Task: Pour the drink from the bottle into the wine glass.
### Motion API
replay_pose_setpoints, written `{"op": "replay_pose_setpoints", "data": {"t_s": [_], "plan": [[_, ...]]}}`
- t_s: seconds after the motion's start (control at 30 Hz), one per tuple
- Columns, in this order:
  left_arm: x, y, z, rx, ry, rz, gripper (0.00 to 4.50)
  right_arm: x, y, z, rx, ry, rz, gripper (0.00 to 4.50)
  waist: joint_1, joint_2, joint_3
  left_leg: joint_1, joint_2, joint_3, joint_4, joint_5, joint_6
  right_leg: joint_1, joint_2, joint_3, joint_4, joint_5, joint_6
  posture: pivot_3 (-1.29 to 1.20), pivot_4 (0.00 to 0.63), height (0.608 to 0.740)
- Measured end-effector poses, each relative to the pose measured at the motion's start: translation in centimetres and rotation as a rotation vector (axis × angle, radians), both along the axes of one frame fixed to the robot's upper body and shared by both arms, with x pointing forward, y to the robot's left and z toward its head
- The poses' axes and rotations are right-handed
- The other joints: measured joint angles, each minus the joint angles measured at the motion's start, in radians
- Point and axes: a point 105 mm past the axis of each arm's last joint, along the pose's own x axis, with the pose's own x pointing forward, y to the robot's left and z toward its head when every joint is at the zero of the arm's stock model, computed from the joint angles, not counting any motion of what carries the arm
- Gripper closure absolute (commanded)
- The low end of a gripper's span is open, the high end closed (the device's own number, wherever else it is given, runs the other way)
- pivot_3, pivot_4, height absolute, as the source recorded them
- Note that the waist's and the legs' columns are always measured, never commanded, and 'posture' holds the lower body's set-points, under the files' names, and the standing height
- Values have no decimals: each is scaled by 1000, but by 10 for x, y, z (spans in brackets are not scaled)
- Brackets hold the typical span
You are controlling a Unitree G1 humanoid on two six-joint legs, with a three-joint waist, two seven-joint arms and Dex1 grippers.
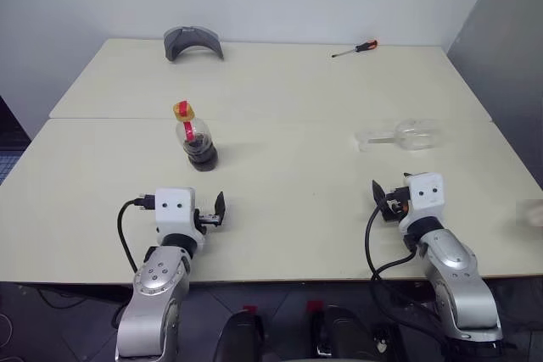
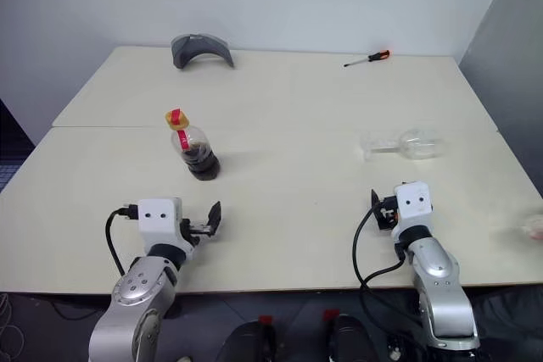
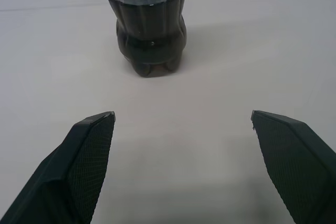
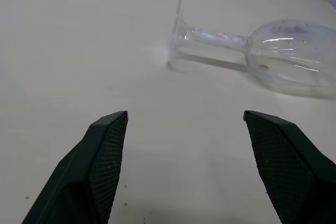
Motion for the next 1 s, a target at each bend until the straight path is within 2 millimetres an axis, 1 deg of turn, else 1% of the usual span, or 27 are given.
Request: {"op": "replay_pose_setpoints", "data": {"t_s": [0.13,0.57,1.0], "plan": [[0,3,1,28,-1,7,47,0,0,0,0,1,0,722,0,0,0,0,0,0,0,0,0,0,0,0,0,0,0,0,150,740],[-1,0,3,7,-11,1,47,-1,0,-1,1,5,0,722,0,0,0,0,0,0,0,0,0,0,0,0,0,0,0,0,150,740],[-1,3,3,12,-13,18,47,-2,0,-2,1,8,3,722,0,0,0,0,0,0,0,0,0,0,0,0,0,0,0,0,150,740]]}}
